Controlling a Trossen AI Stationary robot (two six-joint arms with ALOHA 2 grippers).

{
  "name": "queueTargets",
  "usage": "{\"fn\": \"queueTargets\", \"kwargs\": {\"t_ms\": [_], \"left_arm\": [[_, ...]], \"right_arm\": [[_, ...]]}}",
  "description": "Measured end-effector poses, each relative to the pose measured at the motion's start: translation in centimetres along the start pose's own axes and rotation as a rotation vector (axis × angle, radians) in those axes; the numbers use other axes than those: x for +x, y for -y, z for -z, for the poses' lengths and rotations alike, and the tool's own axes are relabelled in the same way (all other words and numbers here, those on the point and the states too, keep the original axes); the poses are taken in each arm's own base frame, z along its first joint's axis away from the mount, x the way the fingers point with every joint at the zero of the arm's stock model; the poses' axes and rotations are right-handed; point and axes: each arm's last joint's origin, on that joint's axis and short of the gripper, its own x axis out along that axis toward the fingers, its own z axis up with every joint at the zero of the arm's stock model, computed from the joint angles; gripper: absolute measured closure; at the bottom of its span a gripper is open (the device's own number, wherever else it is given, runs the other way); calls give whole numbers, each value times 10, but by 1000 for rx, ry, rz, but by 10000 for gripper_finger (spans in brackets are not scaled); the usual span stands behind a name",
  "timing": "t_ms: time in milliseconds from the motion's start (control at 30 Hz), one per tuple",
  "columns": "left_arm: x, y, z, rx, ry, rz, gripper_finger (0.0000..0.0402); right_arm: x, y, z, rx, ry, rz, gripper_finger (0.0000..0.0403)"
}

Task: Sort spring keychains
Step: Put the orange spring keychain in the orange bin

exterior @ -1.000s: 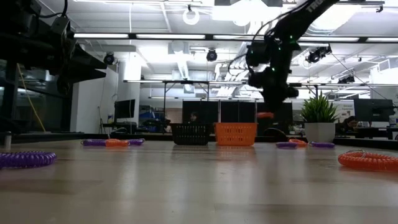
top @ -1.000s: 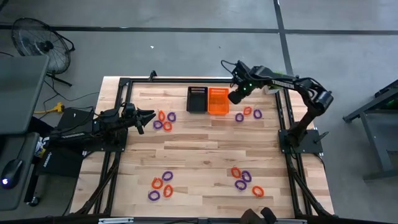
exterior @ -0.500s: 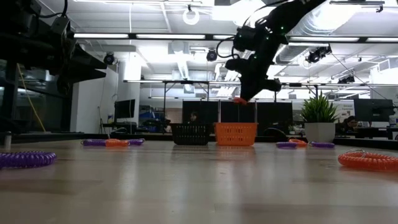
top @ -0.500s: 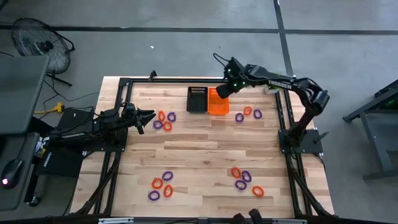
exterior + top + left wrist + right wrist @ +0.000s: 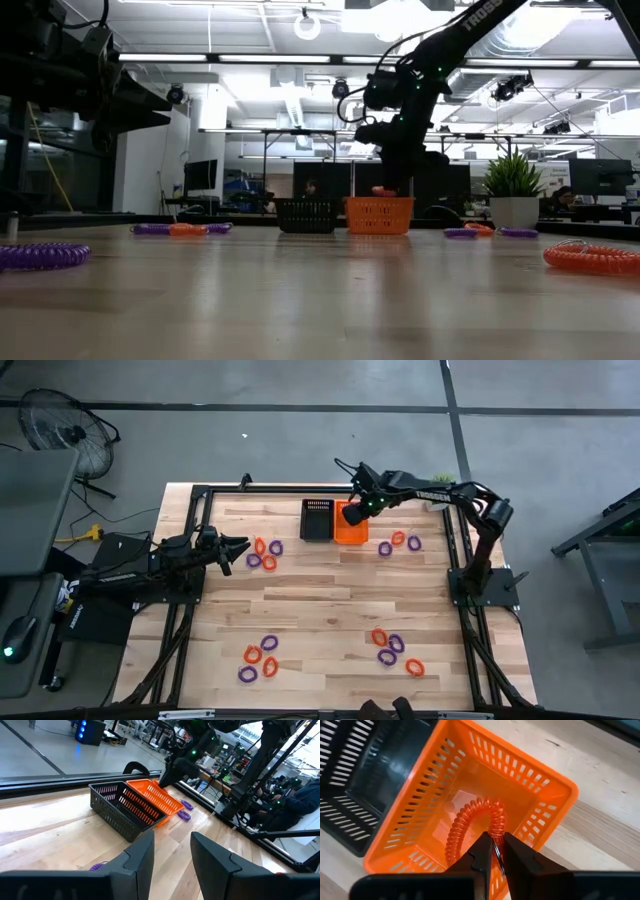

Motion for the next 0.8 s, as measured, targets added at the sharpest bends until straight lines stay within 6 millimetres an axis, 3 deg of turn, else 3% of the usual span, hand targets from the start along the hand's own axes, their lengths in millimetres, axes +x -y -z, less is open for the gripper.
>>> {"fn": "queueTargets", "kwargs": {"t_ms": [467,800], "left_arm": [[0,0,0,0,0,0,275],[0,0,0,0,0,0,275]], "right_arm": [[-3,2,0,-9,-10,-11,265],[-34,20,16,5,-148,105,247]]}}
